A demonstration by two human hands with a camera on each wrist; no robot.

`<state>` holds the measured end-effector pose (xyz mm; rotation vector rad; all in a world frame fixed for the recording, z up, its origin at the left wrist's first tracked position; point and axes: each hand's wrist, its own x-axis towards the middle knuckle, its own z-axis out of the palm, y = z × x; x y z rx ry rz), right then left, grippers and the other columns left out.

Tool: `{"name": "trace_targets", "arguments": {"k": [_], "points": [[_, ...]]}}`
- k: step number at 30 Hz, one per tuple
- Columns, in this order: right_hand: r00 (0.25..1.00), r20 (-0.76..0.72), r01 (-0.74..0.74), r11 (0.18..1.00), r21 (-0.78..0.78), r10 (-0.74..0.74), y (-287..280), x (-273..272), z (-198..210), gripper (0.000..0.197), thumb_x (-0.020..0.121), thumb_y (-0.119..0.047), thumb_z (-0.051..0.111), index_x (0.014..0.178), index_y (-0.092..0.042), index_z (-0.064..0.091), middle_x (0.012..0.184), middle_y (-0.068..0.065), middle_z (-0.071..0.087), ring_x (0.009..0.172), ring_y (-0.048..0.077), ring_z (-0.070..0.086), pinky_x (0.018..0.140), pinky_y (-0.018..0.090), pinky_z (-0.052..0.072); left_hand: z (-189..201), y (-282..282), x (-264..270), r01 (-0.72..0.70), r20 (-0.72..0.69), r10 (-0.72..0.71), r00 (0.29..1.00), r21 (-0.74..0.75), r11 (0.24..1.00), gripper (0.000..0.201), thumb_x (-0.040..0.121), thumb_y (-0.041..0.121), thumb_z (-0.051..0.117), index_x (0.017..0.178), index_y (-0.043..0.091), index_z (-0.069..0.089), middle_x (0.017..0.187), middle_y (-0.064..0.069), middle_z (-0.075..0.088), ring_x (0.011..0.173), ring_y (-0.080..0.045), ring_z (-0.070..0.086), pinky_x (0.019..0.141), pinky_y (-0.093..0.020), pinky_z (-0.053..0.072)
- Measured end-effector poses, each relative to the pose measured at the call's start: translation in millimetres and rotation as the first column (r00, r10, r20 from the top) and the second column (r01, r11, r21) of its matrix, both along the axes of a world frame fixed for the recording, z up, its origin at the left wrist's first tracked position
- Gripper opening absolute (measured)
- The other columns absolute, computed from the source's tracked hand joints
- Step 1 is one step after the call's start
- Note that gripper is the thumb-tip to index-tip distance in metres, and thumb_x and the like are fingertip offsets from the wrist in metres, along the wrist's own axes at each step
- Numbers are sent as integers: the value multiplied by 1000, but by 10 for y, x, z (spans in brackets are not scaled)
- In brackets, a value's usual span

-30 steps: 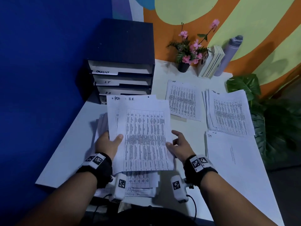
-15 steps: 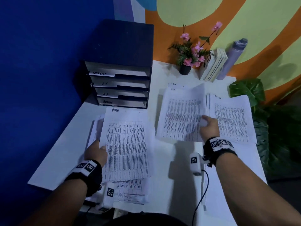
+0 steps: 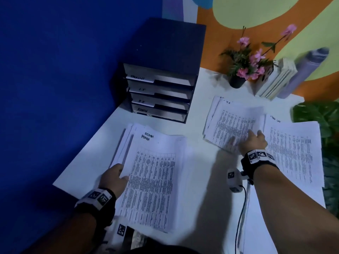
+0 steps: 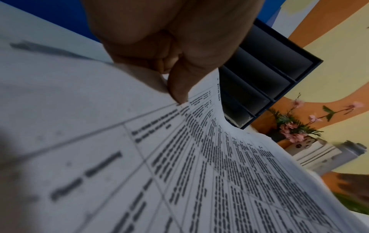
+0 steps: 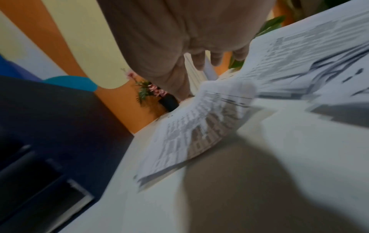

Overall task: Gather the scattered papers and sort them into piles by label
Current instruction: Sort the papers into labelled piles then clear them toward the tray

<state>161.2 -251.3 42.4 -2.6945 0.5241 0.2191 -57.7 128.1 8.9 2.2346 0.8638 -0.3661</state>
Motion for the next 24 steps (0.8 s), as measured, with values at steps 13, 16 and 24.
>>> {"name": "trace_targets", "arguments": {"k": [13,16,24], "points": [[955,-240,-8,827,562,173,1005,-1240,-553,57,62,-61,75,73,-16,41,72,8,55,71,23,57,69,47,53,-14,-293,131,221,41,-233,972,187,957,27,91,29,58,111,11,60,141,-11,44,128,-30,41,103,-39,39],[957,-208,-64,846,529,203,1114,-1429,-558,42,83,-34,70,70,-17,34,67,2,41,68,17,43,62,31,39,-45,-190,120,256,-71,-247,967,209,944,45,94,35,53,136,19,50,157,-5,18,144,-27,19,114,-40,26],[970,-143,-99,861,499,194,1386,-1413,-513,31,84,-29,64,71,-14,40,72,10,48,68,21,47,62,30,41,-38,141,62,198,114,-216,970,150,969,15,83,21,68,76,8,62,119,-16,51,109,-30,53,91,-28,43]]}}
